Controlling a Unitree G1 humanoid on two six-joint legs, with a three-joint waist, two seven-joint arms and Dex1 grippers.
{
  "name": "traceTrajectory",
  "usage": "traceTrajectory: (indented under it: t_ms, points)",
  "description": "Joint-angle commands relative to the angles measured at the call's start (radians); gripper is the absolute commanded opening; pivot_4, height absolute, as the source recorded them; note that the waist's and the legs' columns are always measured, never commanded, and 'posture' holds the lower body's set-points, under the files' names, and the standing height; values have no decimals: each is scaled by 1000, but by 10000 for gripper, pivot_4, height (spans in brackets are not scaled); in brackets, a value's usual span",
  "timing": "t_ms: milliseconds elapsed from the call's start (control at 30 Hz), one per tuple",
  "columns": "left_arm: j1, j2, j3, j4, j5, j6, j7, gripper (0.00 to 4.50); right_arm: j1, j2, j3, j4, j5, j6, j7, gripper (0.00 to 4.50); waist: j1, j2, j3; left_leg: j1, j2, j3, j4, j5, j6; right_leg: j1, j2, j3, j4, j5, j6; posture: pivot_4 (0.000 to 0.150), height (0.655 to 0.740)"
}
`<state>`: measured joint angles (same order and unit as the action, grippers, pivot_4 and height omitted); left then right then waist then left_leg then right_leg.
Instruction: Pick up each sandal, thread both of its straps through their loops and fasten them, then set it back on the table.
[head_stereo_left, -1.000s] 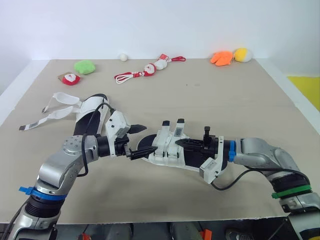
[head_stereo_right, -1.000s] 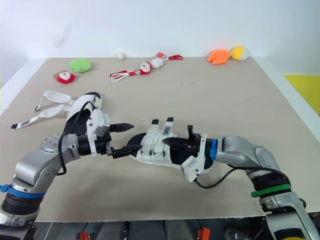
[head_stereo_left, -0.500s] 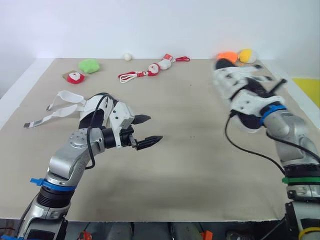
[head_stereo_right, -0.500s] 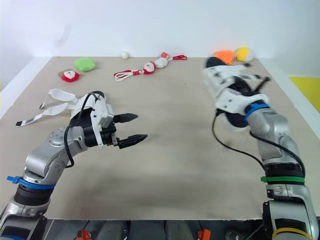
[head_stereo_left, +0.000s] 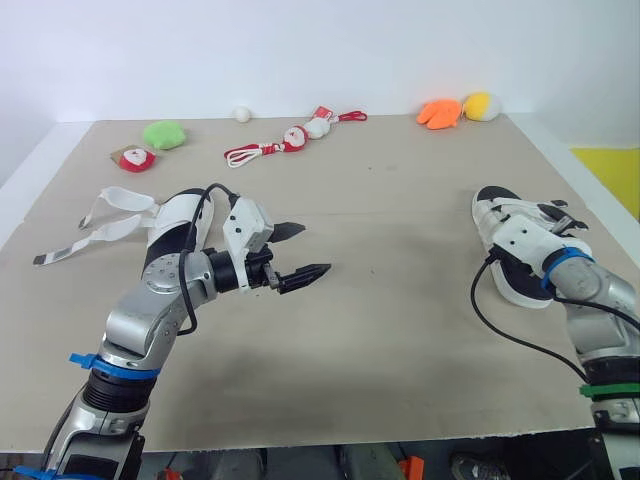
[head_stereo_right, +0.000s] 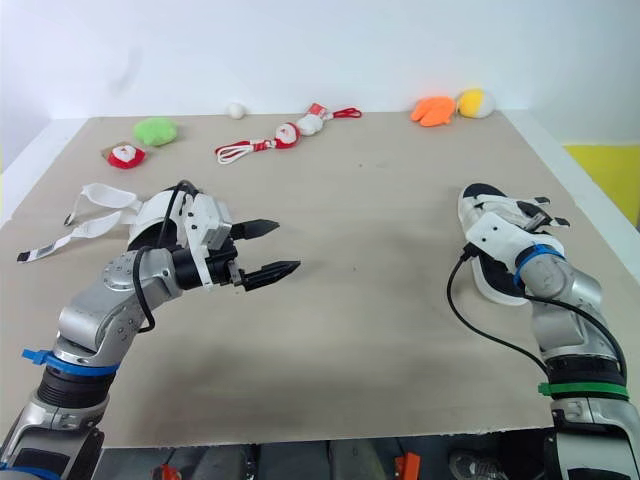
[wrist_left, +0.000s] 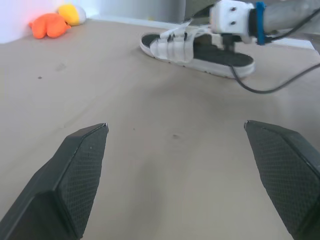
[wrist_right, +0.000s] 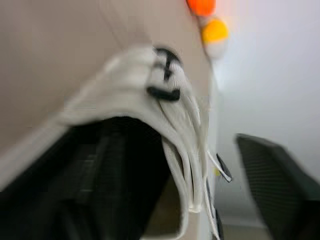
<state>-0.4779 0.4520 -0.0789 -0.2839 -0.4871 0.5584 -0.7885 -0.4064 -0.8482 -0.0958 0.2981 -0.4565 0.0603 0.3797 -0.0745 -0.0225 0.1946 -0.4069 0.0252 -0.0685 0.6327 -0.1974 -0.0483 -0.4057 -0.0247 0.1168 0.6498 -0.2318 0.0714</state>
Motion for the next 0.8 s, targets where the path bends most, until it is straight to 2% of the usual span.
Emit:
traceTrajectory:
  t_ms: [33,167,267,333,467,500,633,800]
  points:
    - [-19,3,39,-17,12,-42,24,45000,47,-76,-93,-103,107,-35,88,44834,2,0,0,0,0,0,0,0,0,1,0,0,0,0,0,1500,7400]
    - [-31,25,104,-13,48,-57,99,45000,94,-75,-195,-235,382,17,298,44834,-3,-1,0,1,0,0,2,0,0,2,0,0,0,1,3,1500,7400]
    - [-19,96,162,10,184,-103,214,45000,57,-23,-259,-431,712,218,434,44834,-13,-1,1,2,2,0,2,1,1,2,2,1,0,3,5,1500,7400]
    - [-12,123,183,15,235,-118,265,45000,29,-4,-263,-513,830,332,453,44834,-17,-1,1,3,4,0,2,1,2,2,5,1,0,4,5,1500,7400]
    - [75,238,194,-13,454,-138,391,45000,-165,69,-188,-634,1212,732,434,44834,-23,-2,1,3,5,-1,2,3,4,2,6,0,0,6,3,1500,7400]
    - [98,254,195,-13,483,-144,405,45000,-197,78,-179,-638,1268,788,438,44834,-22,-2,1,3,5,-1,2,3,5,2,5,1,0,6,2,1500,7400]
    - [184,296,176,23,596,-145,453,45000,-290,95,-124,-615,1397,924,466,44834,-7,-4,1,0,4,-2,2,4,5,0,5,0,0,4,0,1500,7400]
    - [216,301,149,60,703,-172,510,45000,-344,115,-35,-597,1360,887,517,44834,7,-4,2,-4,2,-1,1,3,4,-3,2,-2,-2,4,2,1500,7400]
